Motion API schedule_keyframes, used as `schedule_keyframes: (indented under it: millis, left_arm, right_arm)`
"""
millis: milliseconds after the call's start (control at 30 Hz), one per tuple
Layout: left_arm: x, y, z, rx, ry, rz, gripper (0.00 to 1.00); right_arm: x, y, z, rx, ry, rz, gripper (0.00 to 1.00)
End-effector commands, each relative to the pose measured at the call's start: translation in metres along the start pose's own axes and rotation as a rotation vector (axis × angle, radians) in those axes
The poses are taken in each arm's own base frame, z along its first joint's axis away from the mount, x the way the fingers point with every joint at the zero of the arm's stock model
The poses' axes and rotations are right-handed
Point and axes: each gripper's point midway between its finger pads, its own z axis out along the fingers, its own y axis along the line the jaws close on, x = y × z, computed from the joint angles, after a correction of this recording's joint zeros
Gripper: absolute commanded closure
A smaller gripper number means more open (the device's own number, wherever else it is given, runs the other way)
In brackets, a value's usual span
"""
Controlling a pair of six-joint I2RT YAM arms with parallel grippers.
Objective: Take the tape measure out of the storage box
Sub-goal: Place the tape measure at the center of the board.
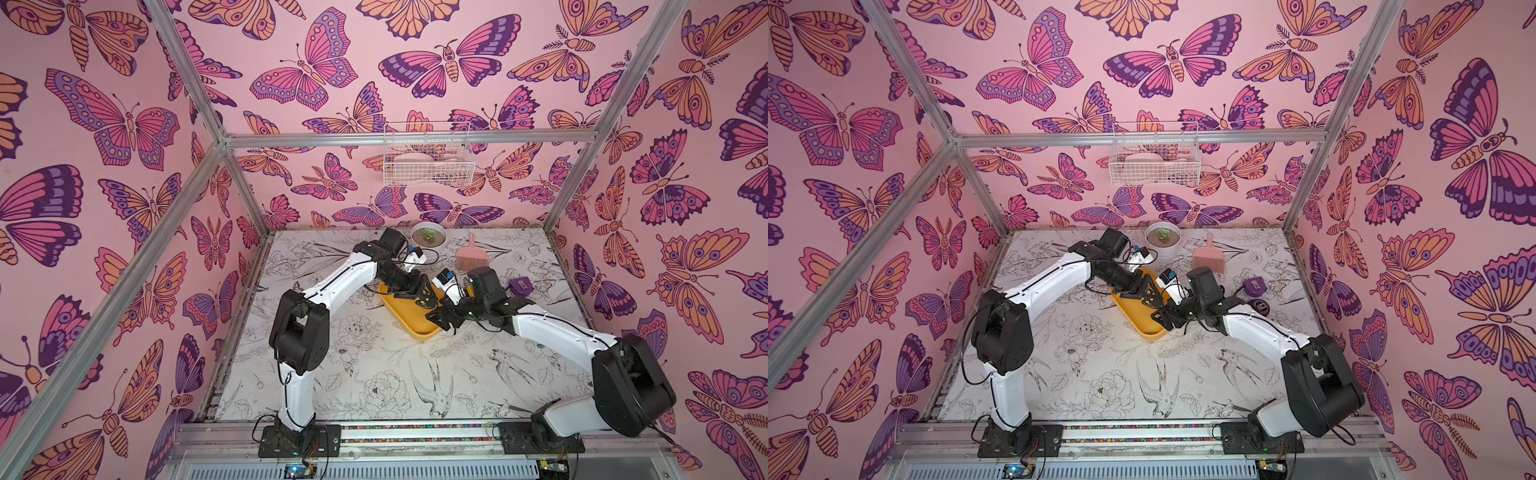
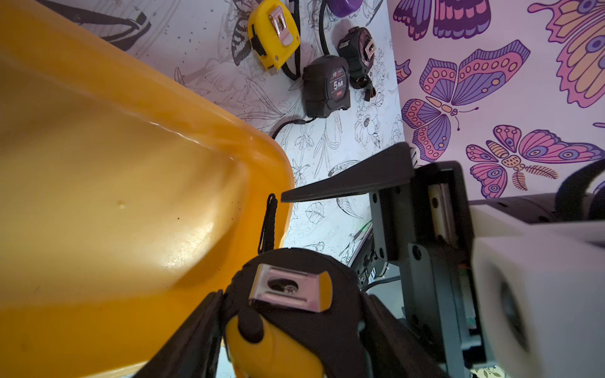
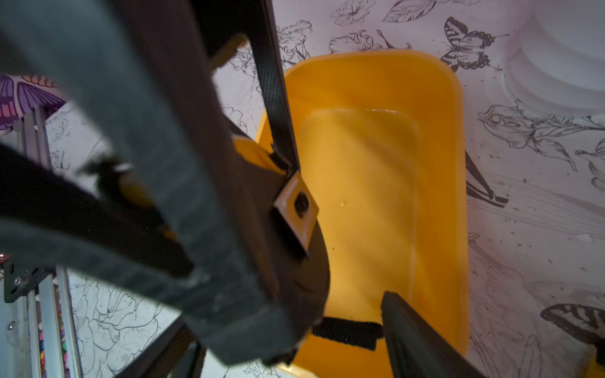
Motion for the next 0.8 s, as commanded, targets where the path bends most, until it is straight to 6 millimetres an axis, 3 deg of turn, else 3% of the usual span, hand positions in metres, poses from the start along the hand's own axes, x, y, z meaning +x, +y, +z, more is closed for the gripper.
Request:
schedule_keyframes:
  millis: [0,133,300,400,467,667,733,767]
  left_arm:
    - [0.011,-0.005,0.001,0.050,0.040,-0.010,0.70]
    - [0.013,-0.005,0.003,0.057,0.049,-0.014,0.70]
    - [0.010,-0.008,0.004,0.075,0.051,-0.015,0.69]
    - [0.008,-0.011,0.004,0.086,0.050,-0.014,0.68]
    - [0.006,-0.012,0.004,0.092,0.049,-0.012,0.65]
    - [-0.004,-0.004,-0.006,-0.002,-0.008,0.003,0.12]
    - [-0.014,-0.003,-0.017,-0.034,-0.055,0.014,0.01]
    - [-0.020,-0.002,-0.024,-0.049,-0.088,0.011,0.00]
  right_arm:
    - [-0.023,0.015,-0.001,-0.054,-0.032,-0.047,0.23]
    - [-0.032,0.021,0.000,-0.076,-0.041,-0.068,0.37]
    - [-0.030,0.024,0.007,-0.101,-0.019,-0.065,0.80]
    - [-0.029,0.025,0.008,-0.096,-0.021,-0.068,0.91]
    - [-0.029,0.024,0.008,-0.091,-0.019,-0.067,0.93]
    - [-0.027,0.024,0.007,-0.084,-0.005,-0.059,0.95]
    - [-0.024,0.023,0.004,-0.069,0.002,-0.049,0.95]
    - [-0.022,0.021,0.003,-0.058,0.003,-0.042,0.95]
